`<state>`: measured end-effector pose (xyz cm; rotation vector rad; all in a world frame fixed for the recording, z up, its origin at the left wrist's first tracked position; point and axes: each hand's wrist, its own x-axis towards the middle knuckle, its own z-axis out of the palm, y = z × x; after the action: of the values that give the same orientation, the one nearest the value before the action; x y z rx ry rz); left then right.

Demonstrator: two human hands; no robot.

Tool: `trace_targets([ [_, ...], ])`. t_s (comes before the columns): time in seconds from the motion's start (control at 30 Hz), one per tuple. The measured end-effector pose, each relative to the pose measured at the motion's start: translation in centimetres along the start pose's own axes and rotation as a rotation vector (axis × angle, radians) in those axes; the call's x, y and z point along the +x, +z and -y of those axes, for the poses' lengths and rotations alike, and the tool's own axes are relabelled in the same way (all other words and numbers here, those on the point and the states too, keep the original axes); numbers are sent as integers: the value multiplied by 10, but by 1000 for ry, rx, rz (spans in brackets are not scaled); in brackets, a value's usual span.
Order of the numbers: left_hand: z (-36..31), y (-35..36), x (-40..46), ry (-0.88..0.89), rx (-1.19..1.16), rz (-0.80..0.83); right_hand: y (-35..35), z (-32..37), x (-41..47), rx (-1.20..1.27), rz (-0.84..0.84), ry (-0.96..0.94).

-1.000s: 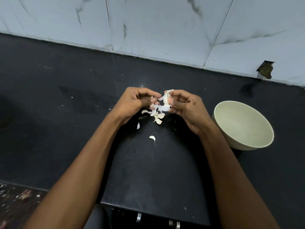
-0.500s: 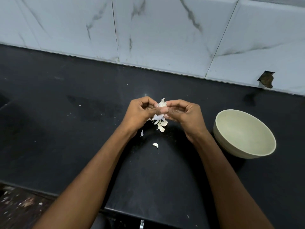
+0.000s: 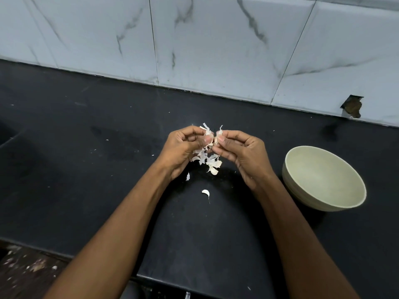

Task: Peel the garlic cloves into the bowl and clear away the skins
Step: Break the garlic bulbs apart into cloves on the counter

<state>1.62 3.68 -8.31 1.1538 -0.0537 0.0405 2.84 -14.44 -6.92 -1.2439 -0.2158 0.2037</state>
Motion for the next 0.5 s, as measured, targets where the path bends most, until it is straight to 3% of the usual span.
trace_targets([
  [0.13,0,-5,3,8,11,-40,-5,-2,4,-83,-5,-5],
  [0.33,-2,-6,4,-5,-16,-62,-8,-1,3,-485,-6,-99],
  [0.5,2,-2,3,31,54,-45,-5,0,1,-423,17,-146],
])
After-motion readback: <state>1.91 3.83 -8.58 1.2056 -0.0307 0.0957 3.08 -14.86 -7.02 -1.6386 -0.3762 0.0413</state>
